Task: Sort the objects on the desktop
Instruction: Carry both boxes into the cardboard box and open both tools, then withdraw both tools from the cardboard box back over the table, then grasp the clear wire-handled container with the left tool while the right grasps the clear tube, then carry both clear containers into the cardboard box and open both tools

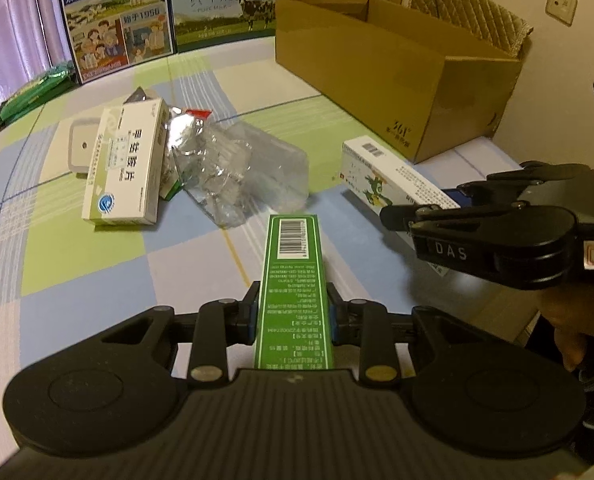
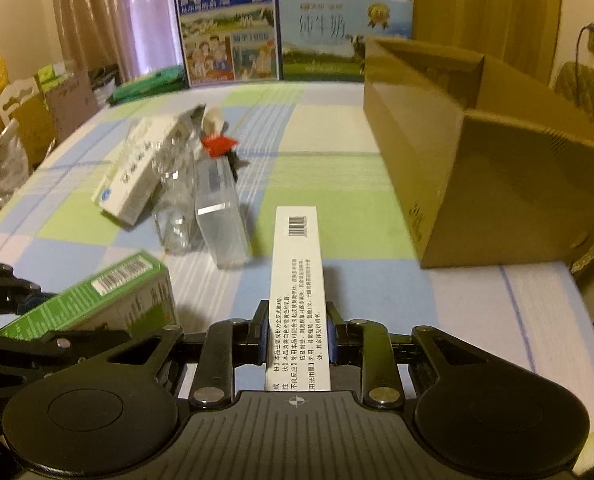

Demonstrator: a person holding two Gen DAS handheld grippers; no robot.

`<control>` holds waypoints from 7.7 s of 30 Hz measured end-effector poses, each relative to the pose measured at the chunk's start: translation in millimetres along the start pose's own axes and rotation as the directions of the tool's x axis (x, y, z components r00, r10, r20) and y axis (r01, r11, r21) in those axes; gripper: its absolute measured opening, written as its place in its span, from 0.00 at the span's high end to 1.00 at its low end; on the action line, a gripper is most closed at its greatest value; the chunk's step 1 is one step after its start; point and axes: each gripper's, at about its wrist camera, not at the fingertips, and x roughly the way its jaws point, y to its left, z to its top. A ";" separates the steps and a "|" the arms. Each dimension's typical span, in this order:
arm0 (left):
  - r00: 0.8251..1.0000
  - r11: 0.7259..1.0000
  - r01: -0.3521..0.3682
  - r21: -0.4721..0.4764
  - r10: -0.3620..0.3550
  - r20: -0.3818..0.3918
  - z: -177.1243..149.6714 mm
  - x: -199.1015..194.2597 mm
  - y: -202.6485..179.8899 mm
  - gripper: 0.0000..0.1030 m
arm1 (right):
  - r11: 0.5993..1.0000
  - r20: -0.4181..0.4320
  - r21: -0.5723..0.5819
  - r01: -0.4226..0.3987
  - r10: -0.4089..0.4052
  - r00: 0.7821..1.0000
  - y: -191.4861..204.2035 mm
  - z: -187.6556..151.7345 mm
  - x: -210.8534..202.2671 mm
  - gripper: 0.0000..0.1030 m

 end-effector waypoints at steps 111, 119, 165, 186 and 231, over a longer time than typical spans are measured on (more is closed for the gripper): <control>0.971 0.977 -0.159 -0.141 0.180 0.157 11.4 -49.5 75.1 0.21 | 0.989 0.093 -0.011 -0.146 0.147 0.985 -11.3 74.1 -35.2 0.10; 0.980 0.983 -0.124 -0.134 0.143 0.140 3.6 -17.1 79.6 0.21 | 0.982 0.018 -0.056 -0.178 0.179 0.984 6.1 58.4 4.4 0.11; 0.994 0.998 -0.020 0.066 0.013 0.105 37.5 91.4 48.4 0.83 | 0.992 -0.076 0.007 -0.123 0.123 0.989 -6.7 71.0 78.2 0.73; 0.996 1.000 0.008 -0.010 -0.007 0.084 6.1 39.6 52.1 0.52 | 0.990 -0.079 0.043 -0.136 0.139 0.987 -7.4 55.7 60.3 0.73; 0.990 0.987 -0.104 -0.122 0.114 0.078 8.3 65.4 65.2 0.69 | 0.994 -0.048 -0.099 -0.038 0.033 0.998 2.6 60.7 83.7 0.44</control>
